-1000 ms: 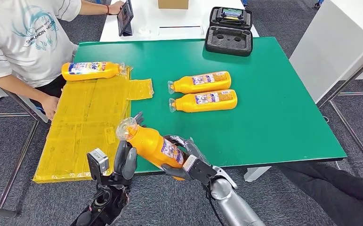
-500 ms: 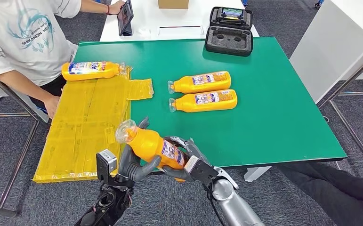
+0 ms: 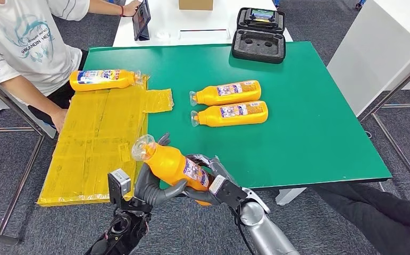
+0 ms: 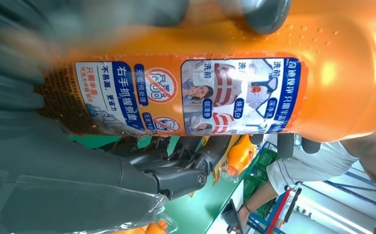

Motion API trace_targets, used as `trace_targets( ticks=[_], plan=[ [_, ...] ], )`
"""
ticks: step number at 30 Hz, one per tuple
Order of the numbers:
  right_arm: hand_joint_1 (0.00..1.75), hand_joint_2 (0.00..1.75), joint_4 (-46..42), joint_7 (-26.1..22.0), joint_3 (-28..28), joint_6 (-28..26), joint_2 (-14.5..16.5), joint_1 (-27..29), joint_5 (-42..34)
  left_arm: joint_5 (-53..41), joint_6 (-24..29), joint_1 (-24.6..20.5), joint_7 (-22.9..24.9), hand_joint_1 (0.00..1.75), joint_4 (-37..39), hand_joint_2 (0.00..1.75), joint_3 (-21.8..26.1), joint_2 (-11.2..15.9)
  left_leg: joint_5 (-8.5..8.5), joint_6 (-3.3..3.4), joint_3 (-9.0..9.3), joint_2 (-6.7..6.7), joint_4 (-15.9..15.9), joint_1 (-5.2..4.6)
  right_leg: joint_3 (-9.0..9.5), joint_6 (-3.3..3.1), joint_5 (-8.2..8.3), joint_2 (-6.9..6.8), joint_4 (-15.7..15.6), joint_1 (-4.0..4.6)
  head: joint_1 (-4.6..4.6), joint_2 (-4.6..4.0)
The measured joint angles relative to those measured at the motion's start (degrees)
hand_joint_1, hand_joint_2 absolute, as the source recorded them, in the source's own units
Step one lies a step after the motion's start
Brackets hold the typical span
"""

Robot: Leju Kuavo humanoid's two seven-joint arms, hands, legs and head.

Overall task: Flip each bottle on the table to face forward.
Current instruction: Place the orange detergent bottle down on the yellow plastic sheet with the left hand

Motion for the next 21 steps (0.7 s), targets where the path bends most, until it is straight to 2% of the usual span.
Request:
trace_targets(
  ticks=[1,3,9,16,21],
  plan=[
    [1.75,1.75,0.00,0.00,0.01,0.02,0.02,0.00,0.05,0.70,-0.58,0.06,-0.30,1.54,0.00,1.75,0.00,-0.01,0.00,0.00,0.00,0.00,0.00,0.00,0.00,0.00,0.00,0.00,0.00,0.00,0.00,0.00],
    [1.75,1.75,0.00,0.03,0.01,0.05,0.05,0.01,0.27,2.38,-2.09,0.16,-0.72,1.67,-0.04,1.75,0.00,-0.03,0.00,0.00,0.00,0.00,0.00,0.00,0.00,0.00,0.00,0.00,0.00,0.00,0.00,0.00],
    [1.75,1.75,0.00,0.31,0.00,0.16,0.12,0.23,1.31,7.17,-7.12,0.60,-0.21,1.69,-0.48,1.75,0.01,-0.04,0.00,0.00,0.00,0.00,0.00,0.00,-0.01,0.00,0.00,0.00,0.00,0.00,0.01,0.00],
    [1.75,1.75,0.00,0.42,0.01,0.27,0.13,0.51,1.54,8.38,-8.09,0.66,0.13,1.73,-0.49,1.75,0.11,-0.04,0.00,0.00,0.00,0.00,0.00,0.00,-0.01,0.00,0.00,0.00,0.00,0.00,0.00,0.00],
    [1.75,1.75,0.00,0.43,-0.03,0.25,0.14,0.70,2.16,10.73,-10.67,0.65,1.58,1.75,-0.48,1.75,0.35,0.02,0.00,0.00,0.00,0.00,0.00,0.00,-0.01,0.00,0.00,0.00,0.00,0.00,0.00,0.00]
  ],
)
